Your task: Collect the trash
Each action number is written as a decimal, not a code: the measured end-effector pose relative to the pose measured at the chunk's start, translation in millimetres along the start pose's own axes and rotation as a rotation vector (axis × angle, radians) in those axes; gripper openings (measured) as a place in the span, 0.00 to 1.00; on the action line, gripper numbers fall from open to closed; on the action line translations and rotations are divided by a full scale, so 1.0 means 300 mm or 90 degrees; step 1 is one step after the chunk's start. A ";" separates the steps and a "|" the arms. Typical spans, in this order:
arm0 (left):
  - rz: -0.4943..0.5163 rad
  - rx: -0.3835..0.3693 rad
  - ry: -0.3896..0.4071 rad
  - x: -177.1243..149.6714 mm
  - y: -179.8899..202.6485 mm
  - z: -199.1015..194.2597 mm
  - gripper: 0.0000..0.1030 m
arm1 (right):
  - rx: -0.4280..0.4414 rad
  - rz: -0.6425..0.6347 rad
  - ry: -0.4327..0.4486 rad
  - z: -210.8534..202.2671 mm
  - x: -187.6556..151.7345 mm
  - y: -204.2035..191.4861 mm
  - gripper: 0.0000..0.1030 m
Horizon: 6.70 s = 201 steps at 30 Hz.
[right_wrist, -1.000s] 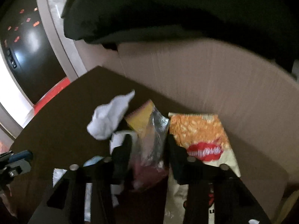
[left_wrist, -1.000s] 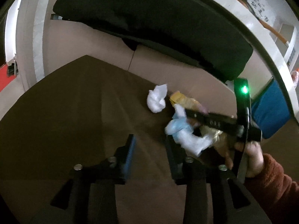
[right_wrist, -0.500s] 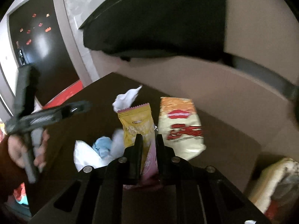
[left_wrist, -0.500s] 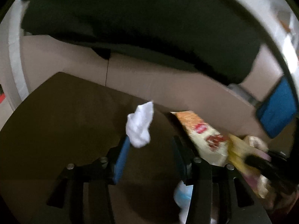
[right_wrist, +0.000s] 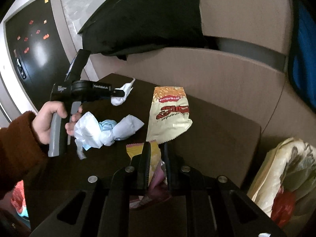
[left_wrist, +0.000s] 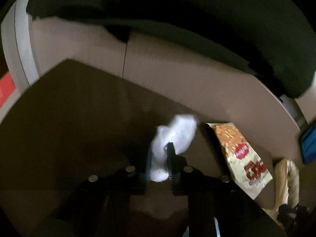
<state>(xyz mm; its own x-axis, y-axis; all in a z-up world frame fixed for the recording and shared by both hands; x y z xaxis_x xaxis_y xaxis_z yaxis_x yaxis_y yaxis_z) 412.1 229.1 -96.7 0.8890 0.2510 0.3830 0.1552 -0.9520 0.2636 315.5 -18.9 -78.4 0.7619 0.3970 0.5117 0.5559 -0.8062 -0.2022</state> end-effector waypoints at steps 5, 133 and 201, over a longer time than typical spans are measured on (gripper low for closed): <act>0.030 -0.003 0.052 -0.104 0.041 -0.164 0.13 | 0.002 -0.006 0.009 -0.022 -0.012 -0.019 0.13; 0.246 -0.247 0.021 -0.431 1.030 -0.163 0.45 | -0.154 0.269 0.104 -0.527 -0.329 0.653 0.51; 0.142 -0.121 -0.034 -0.312 0.172 -0.096 0.46 | -0.065 0.039 -0.049 -0.038 -0.191 0.087 0.24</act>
<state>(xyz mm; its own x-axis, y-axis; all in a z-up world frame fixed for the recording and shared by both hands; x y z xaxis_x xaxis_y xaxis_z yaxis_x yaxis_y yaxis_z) 324.5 161.4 -93.4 0.9144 0.0245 0.4040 -0.1260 -0.9314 0.3416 282.4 -67.6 -103.5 0.8186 0.3746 0.4353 0.4735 -0.8692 -0.1425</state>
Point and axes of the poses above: each gripper's, at about its wrist camera, not at the fingertips, and z roughly the way its jaws point, y to its right, x to its top, the point moved 2 cm from there along z, roughly the way its jaws point, and after that the axes turned 14 degrees about -y, right-handed, at the moved point
